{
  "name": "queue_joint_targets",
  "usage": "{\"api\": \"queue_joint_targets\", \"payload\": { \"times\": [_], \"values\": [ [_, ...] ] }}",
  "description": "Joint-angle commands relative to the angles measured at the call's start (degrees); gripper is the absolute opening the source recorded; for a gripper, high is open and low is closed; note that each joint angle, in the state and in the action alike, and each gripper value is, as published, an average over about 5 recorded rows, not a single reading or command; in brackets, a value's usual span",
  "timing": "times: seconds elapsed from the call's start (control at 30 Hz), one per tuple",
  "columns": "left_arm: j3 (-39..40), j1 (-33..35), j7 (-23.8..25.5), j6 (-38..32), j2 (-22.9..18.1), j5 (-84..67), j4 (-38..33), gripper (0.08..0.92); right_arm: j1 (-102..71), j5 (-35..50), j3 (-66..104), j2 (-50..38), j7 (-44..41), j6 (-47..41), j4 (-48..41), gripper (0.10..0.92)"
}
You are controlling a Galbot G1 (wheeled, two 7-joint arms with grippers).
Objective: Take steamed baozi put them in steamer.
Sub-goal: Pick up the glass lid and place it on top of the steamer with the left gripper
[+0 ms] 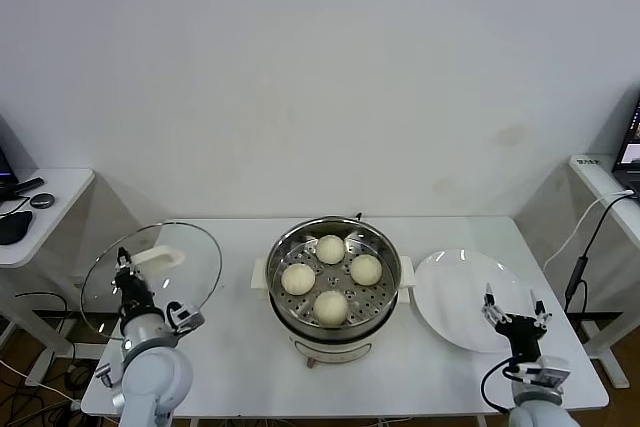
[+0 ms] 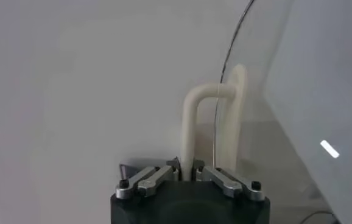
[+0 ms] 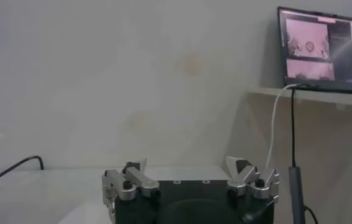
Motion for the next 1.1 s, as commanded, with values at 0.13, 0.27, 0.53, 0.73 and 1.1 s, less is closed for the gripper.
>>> {"api": "queue_joint_targets", "payload": {
  "times": [0.13,0.27,0.53,0.73,1.1],
  "values": [
    [17.6,-5.6,8.5,2.5,-5.7,7.8,-2.9,0.177,0.1,-0.1,0.2,1.4,-0.1,-0.7,-0.8,0.823],
    [23.5,-8.2,10.7,2.5,-7.4,8.2,-2.4,0.177,-0.3,-0.5,0.9,1.6,-0.2,-0.7,-0.4,0.823],
    [32.3,-11.5,11.3,2.9,-10.5,5.5,0.2,0.177,-0.4,-1.4,1.4,2.2,-0.5,-0.6,-0.3,0.823],
    [37.0,-13.1,9.1,3.2,-11.5,4.2,4.0,0.177,-0.8,-1.7,1.3,2.3,-0.5,-0.5,-0.4,0.823],
    [38.9,-13.9,6.6,3.8,-11.5,1.9,7.4,0.177,-0.9,-2.1,1.4,2.7,-0.5,-0.4,-0.1,0.823]
  ]
}}
